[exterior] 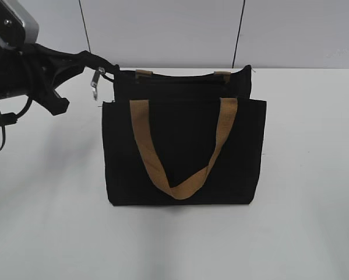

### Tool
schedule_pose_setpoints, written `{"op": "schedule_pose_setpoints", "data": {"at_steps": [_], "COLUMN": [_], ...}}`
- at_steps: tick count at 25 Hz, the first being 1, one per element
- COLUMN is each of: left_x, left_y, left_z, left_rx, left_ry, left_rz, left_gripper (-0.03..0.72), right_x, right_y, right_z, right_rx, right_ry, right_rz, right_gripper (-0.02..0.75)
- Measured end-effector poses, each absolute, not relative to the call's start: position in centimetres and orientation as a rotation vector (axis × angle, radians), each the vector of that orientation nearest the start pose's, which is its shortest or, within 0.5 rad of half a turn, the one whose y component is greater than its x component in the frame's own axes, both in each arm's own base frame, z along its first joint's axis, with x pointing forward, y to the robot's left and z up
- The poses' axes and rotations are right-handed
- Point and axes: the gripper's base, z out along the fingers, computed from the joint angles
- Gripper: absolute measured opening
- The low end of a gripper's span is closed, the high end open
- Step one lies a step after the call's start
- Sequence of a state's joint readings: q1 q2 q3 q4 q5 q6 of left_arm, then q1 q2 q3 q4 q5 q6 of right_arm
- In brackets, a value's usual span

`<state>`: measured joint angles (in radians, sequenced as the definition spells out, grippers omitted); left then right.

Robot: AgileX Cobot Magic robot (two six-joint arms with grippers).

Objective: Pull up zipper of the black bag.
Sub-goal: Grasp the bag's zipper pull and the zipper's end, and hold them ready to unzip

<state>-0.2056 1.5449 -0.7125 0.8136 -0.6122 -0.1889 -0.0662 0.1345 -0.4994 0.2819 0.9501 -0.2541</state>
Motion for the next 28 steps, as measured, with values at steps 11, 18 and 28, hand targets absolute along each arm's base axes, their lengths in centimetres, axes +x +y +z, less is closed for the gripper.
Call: {"op": "schedule_pose_setpoints", "data": {"at_steps": [11,18,28], "left_x": [29.0,29.0,29.0], "left_y": [-10.0,-10.0,-10.2], "left_z": [23.3,23.3,23.5], "left_rx": [0.902,0.900,0.882], "left_ry": [1.635,1.636,1.623], "left_rz": [-0.217,-0.221,-0.256], "left_gripper": [0.022,0.022,0.022], "right_x": [12.2,18.3,22.9], "right_y": [2.3,6.2,19.0], "right_z": [33.6,34.4,32.1], "right_rx": [-0.381,-0.550,-0.779], "right_ry": [2.150,2.167,2.164], "right_rz": [0.178,0.303,0.478], "right_gripper": [0.576,0.536,0.498]}}
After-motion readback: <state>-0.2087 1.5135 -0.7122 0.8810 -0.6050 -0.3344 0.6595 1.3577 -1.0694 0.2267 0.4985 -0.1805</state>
